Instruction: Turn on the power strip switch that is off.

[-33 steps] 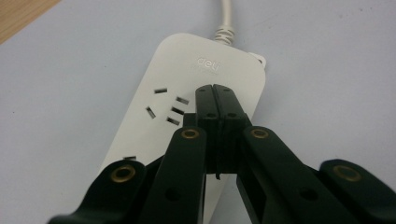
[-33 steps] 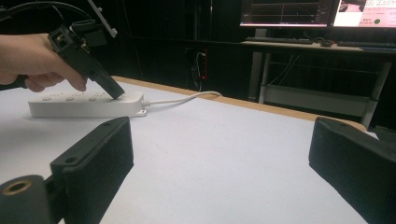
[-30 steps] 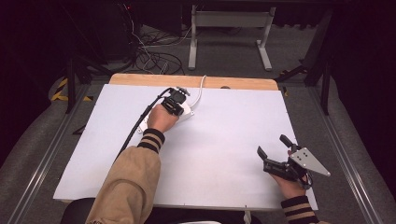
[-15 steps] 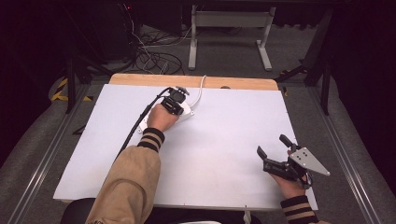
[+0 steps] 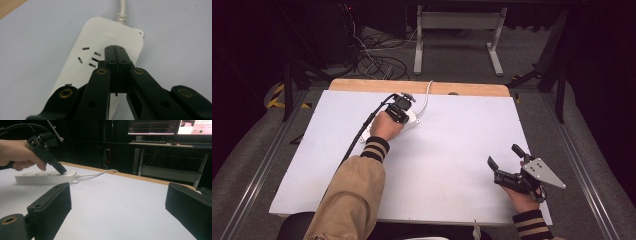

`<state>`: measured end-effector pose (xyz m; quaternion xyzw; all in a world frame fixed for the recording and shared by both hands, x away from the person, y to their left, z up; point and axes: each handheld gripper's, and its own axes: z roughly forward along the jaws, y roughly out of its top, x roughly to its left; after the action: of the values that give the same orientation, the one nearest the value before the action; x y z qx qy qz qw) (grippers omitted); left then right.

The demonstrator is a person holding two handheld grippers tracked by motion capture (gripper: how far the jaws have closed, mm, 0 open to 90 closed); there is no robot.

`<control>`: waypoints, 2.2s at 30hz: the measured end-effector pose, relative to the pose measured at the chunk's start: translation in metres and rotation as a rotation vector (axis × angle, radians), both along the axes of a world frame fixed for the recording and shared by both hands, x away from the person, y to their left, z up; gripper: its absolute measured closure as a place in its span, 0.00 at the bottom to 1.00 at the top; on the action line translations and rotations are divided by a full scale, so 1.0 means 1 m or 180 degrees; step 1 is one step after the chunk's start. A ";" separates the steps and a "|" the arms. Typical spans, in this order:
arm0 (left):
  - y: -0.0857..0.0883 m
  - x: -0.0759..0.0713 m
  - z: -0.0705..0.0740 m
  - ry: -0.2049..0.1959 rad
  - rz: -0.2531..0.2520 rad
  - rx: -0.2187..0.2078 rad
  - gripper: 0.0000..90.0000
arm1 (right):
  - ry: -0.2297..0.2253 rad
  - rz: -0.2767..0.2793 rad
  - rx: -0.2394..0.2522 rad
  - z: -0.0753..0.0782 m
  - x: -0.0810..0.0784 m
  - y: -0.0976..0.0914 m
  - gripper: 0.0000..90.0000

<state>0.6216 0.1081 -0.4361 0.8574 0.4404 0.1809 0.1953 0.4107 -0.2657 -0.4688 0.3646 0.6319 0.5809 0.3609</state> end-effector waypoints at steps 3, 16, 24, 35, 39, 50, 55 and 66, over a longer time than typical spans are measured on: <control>0.000 0.000 0.000 0.0009 0.0018 0.0001 1.00 | -0.0004 -0.0003 0.0000 0.000 0.000 0.000 0.08; 0.000 0.000 -0.002 -0.0022 0.0042 -0.0045 1.00 | 0.0003 -0.0013 0.0015 0.001 -0.001 0.000 0.08; 0.001 -0.001 -0.003 -0.0048 0.0036 -0.0072 1.00 | 0.0012 -0.0010 0.0007 0.001 -0.001 0.001 0.08; 0.002 -0.001 -0.003 -0.0036 0.0051 -0.0090 1.00 | 0.0020 -0.0013 -0.0007 0.001 0.000 0.001 0.08; 0.002 -0.001 -0.003 -0.0051 0.0047 -0.0080 1.00 | 0.0024 -0.0013 -0.0008 0.001 0.000 0.001 0.08; 0.005 -0.001 -0.003 -0.0052 0.0000 -0.0134 1.00 | 0.0031 -0.0014 -0.0018 0.000 -0.001 0.001 0.08; 0.006 -0.001 -0.002 -0.0039 -0.0055 -0.0109 1.00 | 0.0048 -0.0021 -0.0006 0.000 -0.002 0.001 0.08; 0.006 -0.001 -0.001 -0.0053 -0.0080 -0.0124 1.00 | 0.0063 -0.0028 -0.0026 0.000 -0.001 0.001 0.08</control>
<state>0.6201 0.1145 -0.4373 0.8574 0.4313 0.1770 0.2180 0.4094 -0.2646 -0.4692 0.3717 0.6362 0.5731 0.3587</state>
